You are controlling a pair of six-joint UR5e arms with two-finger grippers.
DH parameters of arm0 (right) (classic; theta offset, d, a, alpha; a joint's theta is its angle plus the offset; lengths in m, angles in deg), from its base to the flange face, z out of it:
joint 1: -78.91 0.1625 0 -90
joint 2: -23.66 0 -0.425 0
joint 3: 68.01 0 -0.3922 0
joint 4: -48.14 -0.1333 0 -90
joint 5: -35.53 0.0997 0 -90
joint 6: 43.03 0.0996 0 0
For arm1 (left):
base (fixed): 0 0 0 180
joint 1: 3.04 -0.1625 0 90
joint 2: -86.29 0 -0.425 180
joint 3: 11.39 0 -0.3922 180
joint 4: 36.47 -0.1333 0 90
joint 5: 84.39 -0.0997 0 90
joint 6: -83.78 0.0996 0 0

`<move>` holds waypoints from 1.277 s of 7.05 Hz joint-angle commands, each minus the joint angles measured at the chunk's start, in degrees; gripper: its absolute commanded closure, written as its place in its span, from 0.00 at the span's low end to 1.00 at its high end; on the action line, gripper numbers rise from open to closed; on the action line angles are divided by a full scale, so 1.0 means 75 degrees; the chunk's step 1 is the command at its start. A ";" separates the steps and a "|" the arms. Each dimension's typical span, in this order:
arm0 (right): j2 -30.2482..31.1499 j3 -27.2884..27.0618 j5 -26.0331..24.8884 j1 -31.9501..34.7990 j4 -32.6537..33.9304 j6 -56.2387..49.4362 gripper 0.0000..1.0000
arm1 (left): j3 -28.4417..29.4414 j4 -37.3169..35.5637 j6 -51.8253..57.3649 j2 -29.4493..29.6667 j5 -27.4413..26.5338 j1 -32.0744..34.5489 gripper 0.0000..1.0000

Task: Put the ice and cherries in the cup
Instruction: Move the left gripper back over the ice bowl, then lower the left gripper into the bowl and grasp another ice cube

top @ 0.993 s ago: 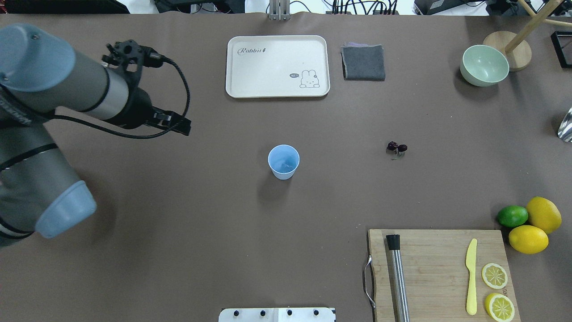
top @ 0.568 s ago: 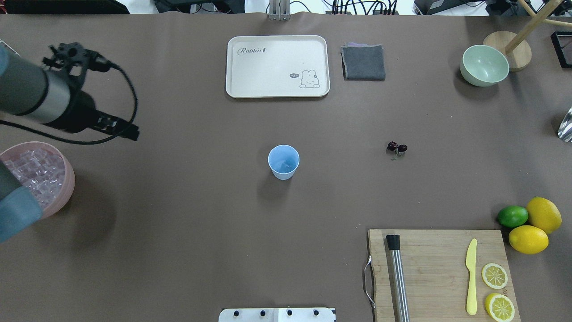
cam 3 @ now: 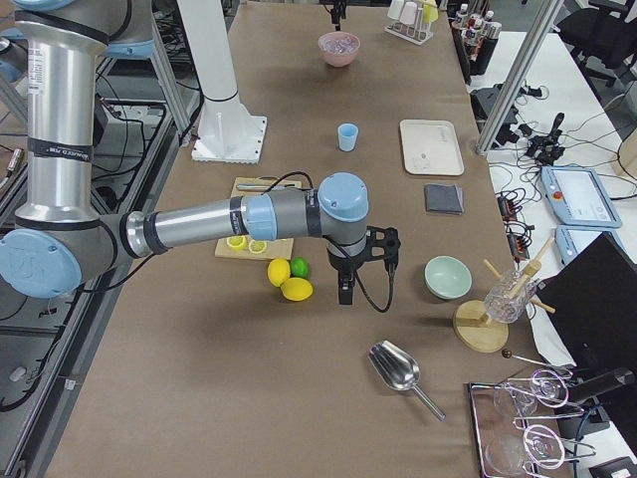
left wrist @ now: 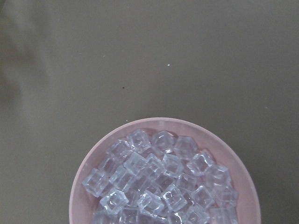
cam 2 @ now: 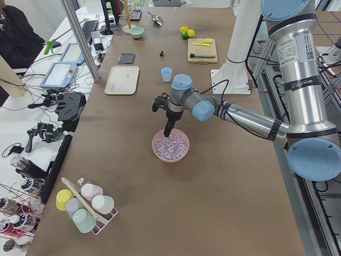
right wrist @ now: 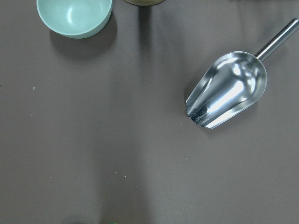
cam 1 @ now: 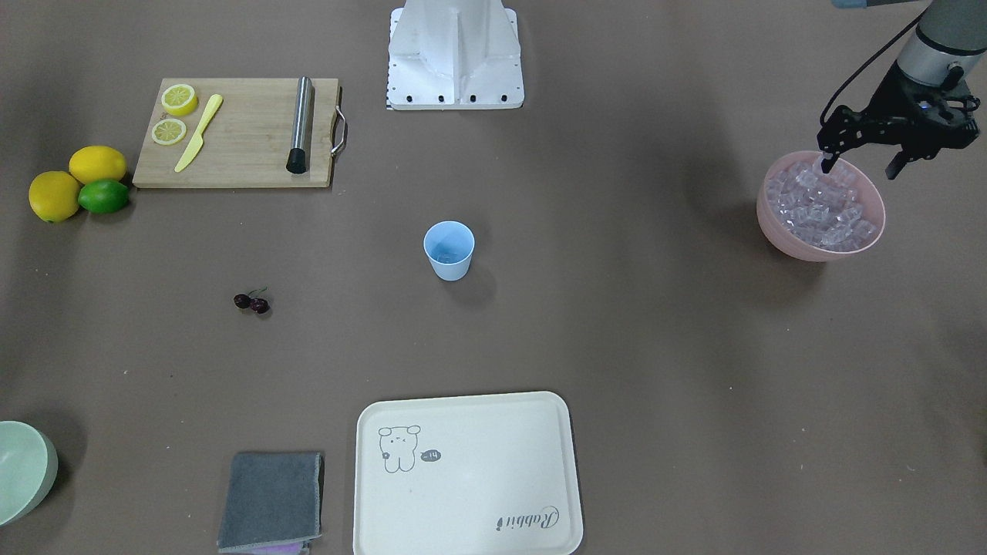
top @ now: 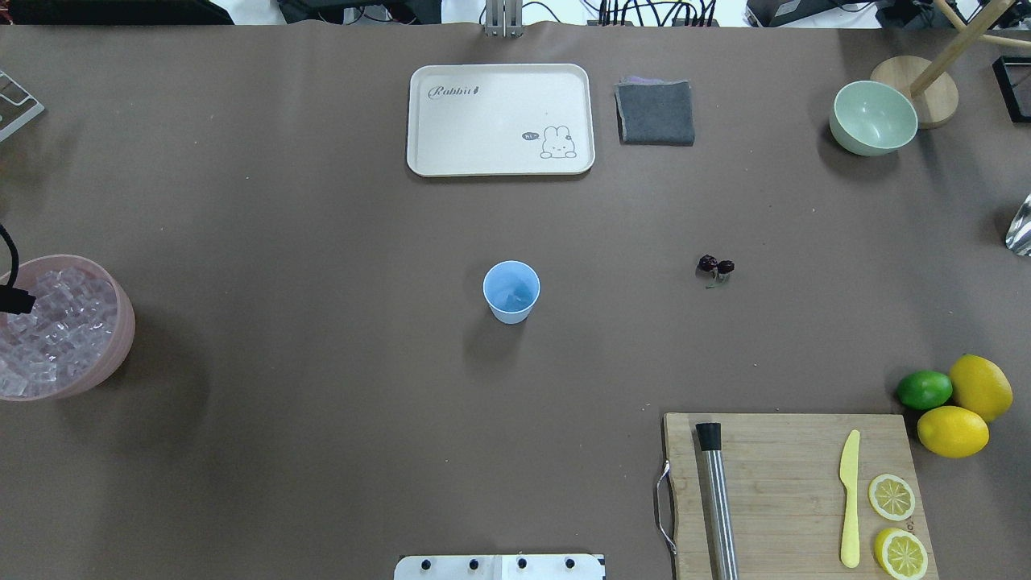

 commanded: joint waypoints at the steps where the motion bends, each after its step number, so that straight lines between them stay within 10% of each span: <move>1: 0.0001 0.0001 -0.0070 0.0000 0.0000 0.0009 0.00 | 0.0250 0.0062 -0.2301 0.0043 -0.0014 0.0043 0.03; 9: -0.0011 -0.0023 -0.0059 0.0000 0.0000 0.0021 0.00 | 0.1575 0.0098 -0.2345 0.0993 0.0385 0.0020 0.15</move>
